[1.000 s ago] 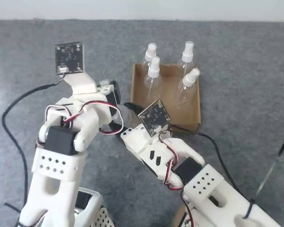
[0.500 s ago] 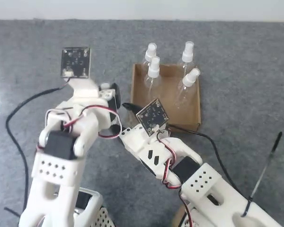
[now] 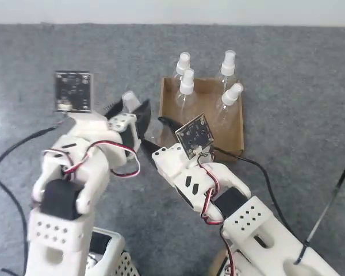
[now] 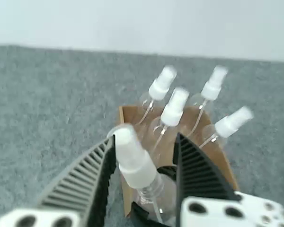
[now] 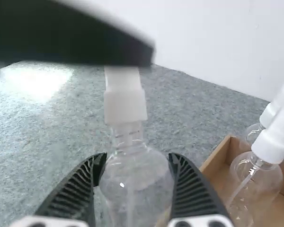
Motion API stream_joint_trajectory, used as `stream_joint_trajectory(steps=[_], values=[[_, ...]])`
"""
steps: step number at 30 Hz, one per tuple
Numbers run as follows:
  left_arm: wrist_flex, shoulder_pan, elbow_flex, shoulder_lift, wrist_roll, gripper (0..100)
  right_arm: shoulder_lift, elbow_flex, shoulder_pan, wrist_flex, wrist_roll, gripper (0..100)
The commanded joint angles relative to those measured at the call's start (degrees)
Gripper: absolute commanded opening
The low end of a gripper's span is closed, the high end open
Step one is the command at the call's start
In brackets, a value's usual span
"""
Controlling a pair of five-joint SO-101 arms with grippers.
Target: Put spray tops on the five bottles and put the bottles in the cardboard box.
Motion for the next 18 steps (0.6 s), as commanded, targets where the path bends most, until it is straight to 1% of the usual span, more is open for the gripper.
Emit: stream_joint_trajectory(steps=[1,4,6,8,11,15,18], values=[[4.0,-1.1,-10.8,-1.2,-0.7,18,-0.6,-1.2,0.6,-1.4,-0.5,0.6],[8.6,-5.6,-15.8,-1.3,-1.1,19,-0.7,-1.8,2.3,-1.3,-0.4,0.6],[10.9,-9.0,-15.3,-1.3,-4.0,19,-0.1,-3.9,5.0,-0.8,-0.4,0.6],[11.8,-11.0,-12.0,-1.4,-6.4,19,0.0,-7.4,6.9,2.1,-0.5,0.6],[9.8,-12.7,-4.0,-4.7,-7.1,19,0.0,-13.3,7.1,5.9,-0.6,0.6],[4.7,-11.0,10.2,-16.3,-7.8,20,1.0,-18.6,7.1,6.5,-1.9,0.6],[1.2,-6.8,21.1,-25.8,-11.9,25,5.6,-23.1,7.2,8.0,-5.8,0.6]])
